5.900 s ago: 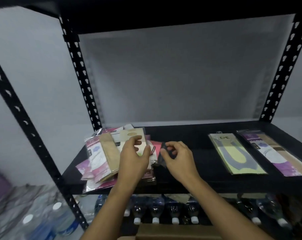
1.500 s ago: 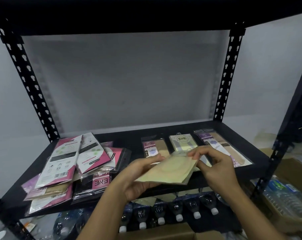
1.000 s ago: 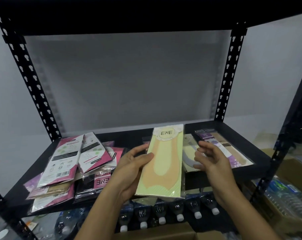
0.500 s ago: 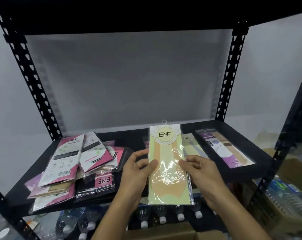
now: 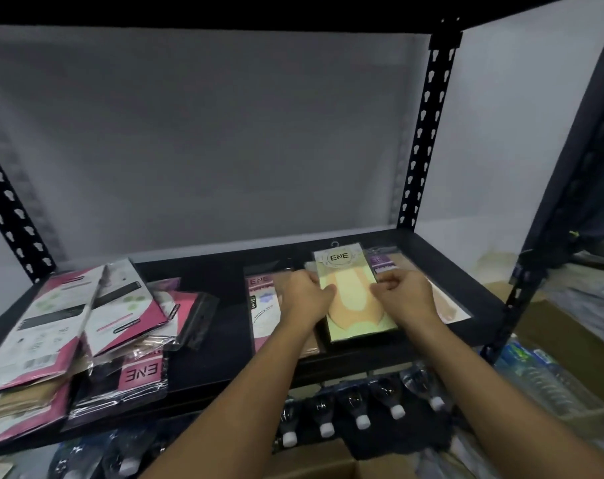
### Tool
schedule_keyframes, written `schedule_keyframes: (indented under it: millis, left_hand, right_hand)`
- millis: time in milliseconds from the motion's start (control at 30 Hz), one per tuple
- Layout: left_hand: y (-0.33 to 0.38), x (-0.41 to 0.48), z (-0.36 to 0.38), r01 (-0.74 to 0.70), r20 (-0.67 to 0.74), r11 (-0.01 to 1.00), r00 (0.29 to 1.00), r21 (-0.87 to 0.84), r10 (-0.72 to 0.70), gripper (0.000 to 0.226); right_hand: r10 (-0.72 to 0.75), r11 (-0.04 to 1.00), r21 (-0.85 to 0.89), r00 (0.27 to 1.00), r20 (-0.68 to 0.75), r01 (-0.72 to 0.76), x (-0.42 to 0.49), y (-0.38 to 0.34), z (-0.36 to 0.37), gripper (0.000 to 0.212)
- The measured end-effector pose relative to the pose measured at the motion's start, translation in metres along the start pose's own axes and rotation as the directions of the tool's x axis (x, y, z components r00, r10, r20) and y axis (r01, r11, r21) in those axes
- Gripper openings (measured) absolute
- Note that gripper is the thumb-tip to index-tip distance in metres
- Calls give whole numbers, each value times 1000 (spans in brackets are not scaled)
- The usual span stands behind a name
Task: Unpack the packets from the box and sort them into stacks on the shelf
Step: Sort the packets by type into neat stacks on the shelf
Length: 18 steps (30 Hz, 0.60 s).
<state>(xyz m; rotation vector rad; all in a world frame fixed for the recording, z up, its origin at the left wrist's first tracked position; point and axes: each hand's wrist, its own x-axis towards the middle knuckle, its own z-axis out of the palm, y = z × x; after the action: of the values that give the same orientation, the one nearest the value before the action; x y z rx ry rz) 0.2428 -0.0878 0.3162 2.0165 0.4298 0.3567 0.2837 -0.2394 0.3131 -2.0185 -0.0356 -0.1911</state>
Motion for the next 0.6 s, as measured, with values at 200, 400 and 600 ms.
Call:
schedule_keyframes:
  millis: [200,400,600]
  left_hand:
    - [-1,13,18,36,4,983,999,179,-38,19]
    - [-1,14,17,45,0,979,999,201,-46,19]
    - [7,8,7,19,-5,989,1000,149,-18,23]
  right_hand:
    - [-52,967,-248,998,32,58,29,16,18,14]
    - [-68,928,-360,995,77,92,29,23,26,14]
    - [-197,925,-331,980,3,187,18,13,21,20]
